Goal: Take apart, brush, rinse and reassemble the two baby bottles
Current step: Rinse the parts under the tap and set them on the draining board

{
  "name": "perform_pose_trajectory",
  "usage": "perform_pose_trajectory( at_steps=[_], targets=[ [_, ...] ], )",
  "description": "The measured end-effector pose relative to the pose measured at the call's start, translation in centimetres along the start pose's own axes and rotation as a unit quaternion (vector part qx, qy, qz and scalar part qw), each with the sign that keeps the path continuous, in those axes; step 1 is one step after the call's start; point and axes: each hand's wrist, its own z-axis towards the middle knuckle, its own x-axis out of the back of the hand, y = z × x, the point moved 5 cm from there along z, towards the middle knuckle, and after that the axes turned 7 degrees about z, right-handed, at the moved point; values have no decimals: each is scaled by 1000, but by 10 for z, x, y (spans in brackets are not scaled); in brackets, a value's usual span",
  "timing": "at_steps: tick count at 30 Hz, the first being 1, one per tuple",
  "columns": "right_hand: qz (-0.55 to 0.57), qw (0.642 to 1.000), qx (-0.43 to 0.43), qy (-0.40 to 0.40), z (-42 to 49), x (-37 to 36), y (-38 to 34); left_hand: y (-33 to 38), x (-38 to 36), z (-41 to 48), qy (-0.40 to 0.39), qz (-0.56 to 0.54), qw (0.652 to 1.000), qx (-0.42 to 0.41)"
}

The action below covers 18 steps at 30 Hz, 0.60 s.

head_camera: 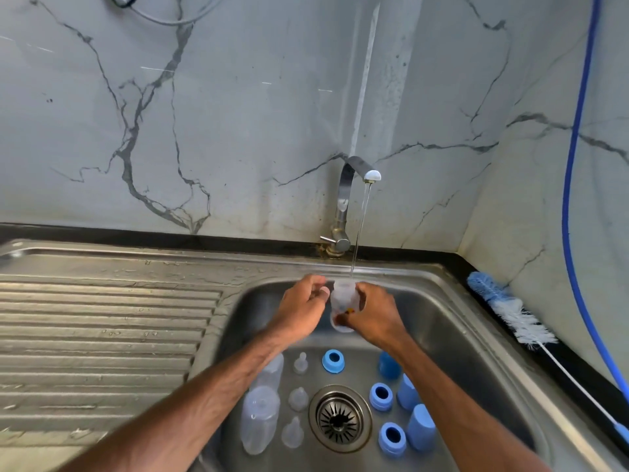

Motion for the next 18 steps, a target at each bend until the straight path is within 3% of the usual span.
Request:
perform_pose_trajectory(
  at_steps=[3, 7, 9, 11, 13, 16, 18],
  targets=[
    [30, 999, 21, 28, -3, 3, -2, -8, -9, -4, -13, -61, 998, 15],
    [23, 1000, 20, 2, -5, 2, -2, -18, -16, -5, -9, -125, 991, 46],
    [109, 994, -29, -3, -3, 3, -5, -21, -16, -4, -4, -180, 981, 71],
    [259, 947, -173, -77, -6, -5, 2, -23, -16, -3, -1, -224, 970, 99],
    [374, 872, -284, -139, -16, -12, 7, -23, -19, -3, -15, -228, 967, 108],
    [502, 767, -369, -154, -24, -9, 11, -23, -26, -4, -54, -229, 964, 120],
    [530, 739, -386, -156, -23, -4, 11, -20, -28, -3, -65, -234, 961, 132]
  ],
)
